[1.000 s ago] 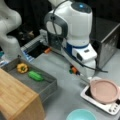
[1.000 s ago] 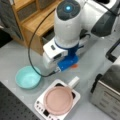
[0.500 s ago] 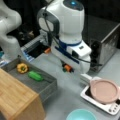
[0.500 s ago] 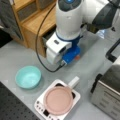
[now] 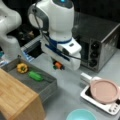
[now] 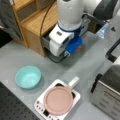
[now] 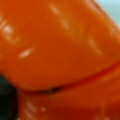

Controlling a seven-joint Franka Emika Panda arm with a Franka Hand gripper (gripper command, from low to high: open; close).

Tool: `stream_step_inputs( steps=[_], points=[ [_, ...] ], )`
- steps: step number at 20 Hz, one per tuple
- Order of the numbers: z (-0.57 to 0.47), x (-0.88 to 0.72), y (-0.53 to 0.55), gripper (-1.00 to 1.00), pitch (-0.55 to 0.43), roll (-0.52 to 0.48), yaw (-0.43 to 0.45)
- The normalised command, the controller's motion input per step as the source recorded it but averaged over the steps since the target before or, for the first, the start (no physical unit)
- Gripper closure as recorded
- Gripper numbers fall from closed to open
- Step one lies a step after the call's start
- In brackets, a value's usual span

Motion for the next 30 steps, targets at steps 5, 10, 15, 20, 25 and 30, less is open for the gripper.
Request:
stream_step_inputs(
  steps=[5,10,15,20,25,30],
  points=[
    [-0.09,-0.68,-0.22,1.00,-0.170,0.054,0.161],
    [0.04,-0.13,-0.33,1.00,-0.212,0.001,0.198],
    [0.18,0.27,-0.34,1.00,-0.173,-0.022,0.176],
    [0.16,0.37,-0.23,1.00,-0.067,-0.070,0.175],
    [0.04,0.35,-0.20,1.00,0.034,-0.084,0.207],
    [-0.09,0.29,-0.33,1.00,0.042,-0.023,0.251]
  ],
)
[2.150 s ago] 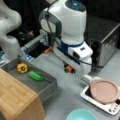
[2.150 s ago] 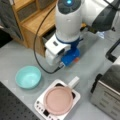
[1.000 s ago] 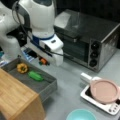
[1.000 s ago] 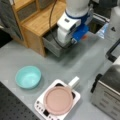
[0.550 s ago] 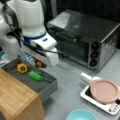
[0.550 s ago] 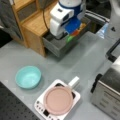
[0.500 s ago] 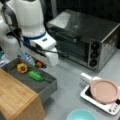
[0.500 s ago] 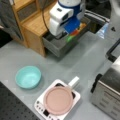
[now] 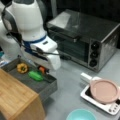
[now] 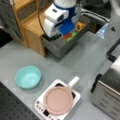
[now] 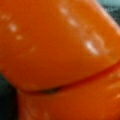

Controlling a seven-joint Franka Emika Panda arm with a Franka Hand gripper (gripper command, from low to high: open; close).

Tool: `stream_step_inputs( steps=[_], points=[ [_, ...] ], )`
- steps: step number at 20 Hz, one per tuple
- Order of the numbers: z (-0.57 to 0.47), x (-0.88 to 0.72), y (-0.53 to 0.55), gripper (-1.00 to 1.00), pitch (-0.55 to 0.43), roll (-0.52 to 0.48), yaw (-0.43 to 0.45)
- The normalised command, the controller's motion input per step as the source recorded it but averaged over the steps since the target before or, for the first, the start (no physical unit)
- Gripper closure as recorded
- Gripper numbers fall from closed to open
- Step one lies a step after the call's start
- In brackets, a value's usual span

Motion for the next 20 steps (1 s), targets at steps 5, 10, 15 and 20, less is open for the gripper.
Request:
stream_step_inputs(
  steps=[5,10,15,20],
  points=[
    [-0.06,0.23,-0.34,1.00,0.069,0.039,0.184],
    [0.09,0.12,-0.19,1.00,0.055,0.079,0.099],
    [0.12,0.01,-0.06,-1.00,0.055,0.104,0.045],
    [0.05,-0.06,-0.02,-1.00,0.045,0.106,0.019]
  ],
)
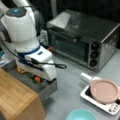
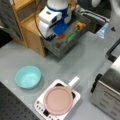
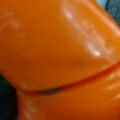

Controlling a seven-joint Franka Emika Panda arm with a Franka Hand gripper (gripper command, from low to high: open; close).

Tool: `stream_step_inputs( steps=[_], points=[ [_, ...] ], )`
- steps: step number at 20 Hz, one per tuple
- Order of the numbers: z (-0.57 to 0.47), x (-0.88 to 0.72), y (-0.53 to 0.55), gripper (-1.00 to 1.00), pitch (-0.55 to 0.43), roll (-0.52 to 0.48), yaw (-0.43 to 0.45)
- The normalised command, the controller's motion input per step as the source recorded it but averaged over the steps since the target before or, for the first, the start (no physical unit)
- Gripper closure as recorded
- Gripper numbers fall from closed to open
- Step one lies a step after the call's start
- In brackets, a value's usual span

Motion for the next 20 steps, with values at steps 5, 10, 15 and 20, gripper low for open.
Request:
stream_step_inputs(
  steps=[5,10,15,20],
  points=[
    [0.01,-0.09,0.03,-1.00,0.018,0.096,-0.001],
    [-0.01,-0.10,0.08,-1.00,0.006,0.080,-0.029],
    [0.02,-0.11,0.12,-1.00,0.020,0.089,-0.100],
    [-0.02,-0.18,0.25,-1.00,-0.043,0.167,-0.278]
  ],
)
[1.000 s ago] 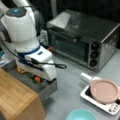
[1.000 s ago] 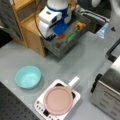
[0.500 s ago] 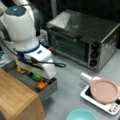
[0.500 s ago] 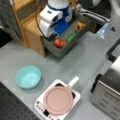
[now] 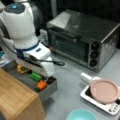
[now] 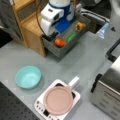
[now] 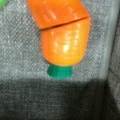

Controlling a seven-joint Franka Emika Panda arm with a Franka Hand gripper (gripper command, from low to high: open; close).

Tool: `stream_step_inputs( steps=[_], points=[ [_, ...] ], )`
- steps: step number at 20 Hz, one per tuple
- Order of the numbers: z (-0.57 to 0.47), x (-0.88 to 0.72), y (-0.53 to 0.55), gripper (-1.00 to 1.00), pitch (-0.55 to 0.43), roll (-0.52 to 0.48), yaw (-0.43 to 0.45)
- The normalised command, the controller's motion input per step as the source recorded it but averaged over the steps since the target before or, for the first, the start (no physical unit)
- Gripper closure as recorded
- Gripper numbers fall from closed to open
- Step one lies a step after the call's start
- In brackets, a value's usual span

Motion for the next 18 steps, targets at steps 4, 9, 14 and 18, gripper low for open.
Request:
stream_step_inputs(
  steps=[4,9,14,18],
  points=[
    [-0.15,-0.31,0.45,-1.00,-0.206,0.199,-0.539],
    [-0.13,-0.37,0.58,-1.00,-0.236,0.122,-0.543],
    [-0.02,-0.22,0.55,-1.00,-0.167,0.116,-0.495],
    [0.02,-0.03,0.50,-1.00,-0.080,0.087,-0.526]
  ],
)
